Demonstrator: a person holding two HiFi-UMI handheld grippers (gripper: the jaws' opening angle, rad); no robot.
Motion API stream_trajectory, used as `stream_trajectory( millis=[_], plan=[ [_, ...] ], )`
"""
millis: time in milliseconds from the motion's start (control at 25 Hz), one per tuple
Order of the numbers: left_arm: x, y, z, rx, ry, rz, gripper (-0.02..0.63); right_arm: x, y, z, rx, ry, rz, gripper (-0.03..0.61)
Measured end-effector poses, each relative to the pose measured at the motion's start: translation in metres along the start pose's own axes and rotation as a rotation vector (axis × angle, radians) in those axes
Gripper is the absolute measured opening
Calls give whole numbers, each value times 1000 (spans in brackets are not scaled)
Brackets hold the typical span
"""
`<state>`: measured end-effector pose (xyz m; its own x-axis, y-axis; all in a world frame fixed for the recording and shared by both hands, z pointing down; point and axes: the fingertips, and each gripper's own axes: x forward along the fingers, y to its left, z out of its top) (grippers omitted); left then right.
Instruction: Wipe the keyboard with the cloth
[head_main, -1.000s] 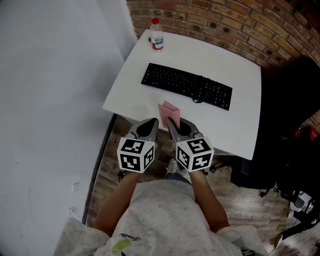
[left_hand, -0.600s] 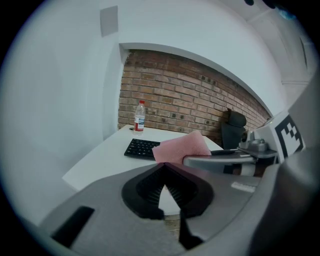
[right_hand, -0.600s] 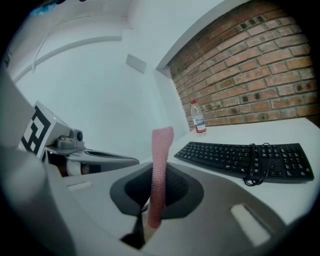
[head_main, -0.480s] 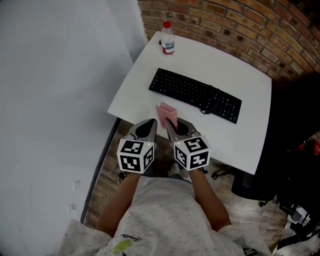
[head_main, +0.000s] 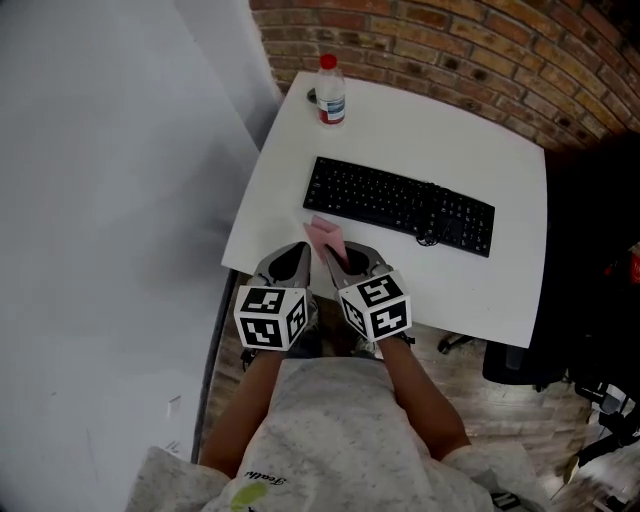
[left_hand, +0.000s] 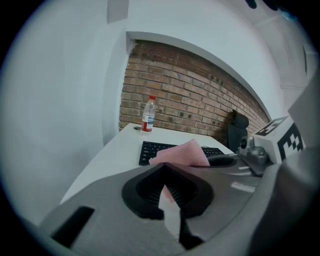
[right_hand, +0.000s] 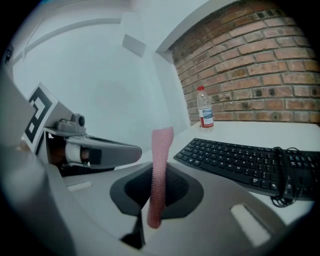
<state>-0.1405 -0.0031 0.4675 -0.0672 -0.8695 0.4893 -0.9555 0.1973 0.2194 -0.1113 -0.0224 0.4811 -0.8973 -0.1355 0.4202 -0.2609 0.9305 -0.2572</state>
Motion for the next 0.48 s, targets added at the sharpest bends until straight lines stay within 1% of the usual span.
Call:
stream_trajectory(
  millis=[280,480],
  plan=[
    [19,39,7,2,47,-63,-3,43,1,-9,20,79,-59,23],
    [34,56,8,6,71,-118,-3,63,-4,-13,23,112,-114,23]
  ],
)
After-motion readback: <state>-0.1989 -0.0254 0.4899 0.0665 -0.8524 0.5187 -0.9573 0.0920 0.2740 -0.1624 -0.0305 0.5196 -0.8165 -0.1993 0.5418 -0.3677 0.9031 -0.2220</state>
